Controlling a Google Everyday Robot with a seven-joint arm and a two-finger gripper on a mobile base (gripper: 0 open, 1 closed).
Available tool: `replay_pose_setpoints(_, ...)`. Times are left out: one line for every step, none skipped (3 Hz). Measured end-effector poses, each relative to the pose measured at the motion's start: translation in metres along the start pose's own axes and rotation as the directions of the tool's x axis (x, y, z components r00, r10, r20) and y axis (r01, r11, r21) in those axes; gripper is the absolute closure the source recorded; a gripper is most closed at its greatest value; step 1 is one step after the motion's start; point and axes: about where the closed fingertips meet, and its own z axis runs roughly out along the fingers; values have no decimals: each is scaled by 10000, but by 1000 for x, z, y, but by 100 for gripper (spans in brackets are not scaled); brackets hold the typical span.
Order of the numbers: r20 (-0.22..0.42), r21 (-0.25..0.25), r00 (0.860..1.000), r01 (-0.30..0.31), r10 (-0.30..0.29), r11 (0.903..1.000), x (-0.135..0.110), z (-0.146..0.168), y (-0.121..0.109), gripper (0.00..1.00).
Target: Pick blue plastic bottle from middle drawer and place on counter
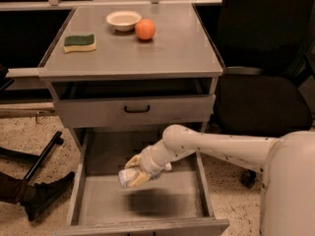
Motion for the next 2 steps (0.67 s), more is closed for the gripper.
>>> replay_pose_setpoints(-787,392,9939,802,-770,9960,-65,-55,-28,100)
replay_pose_setpoints(-1100,829,9860,1350,-1255,9874,-93,-85,-40,100)
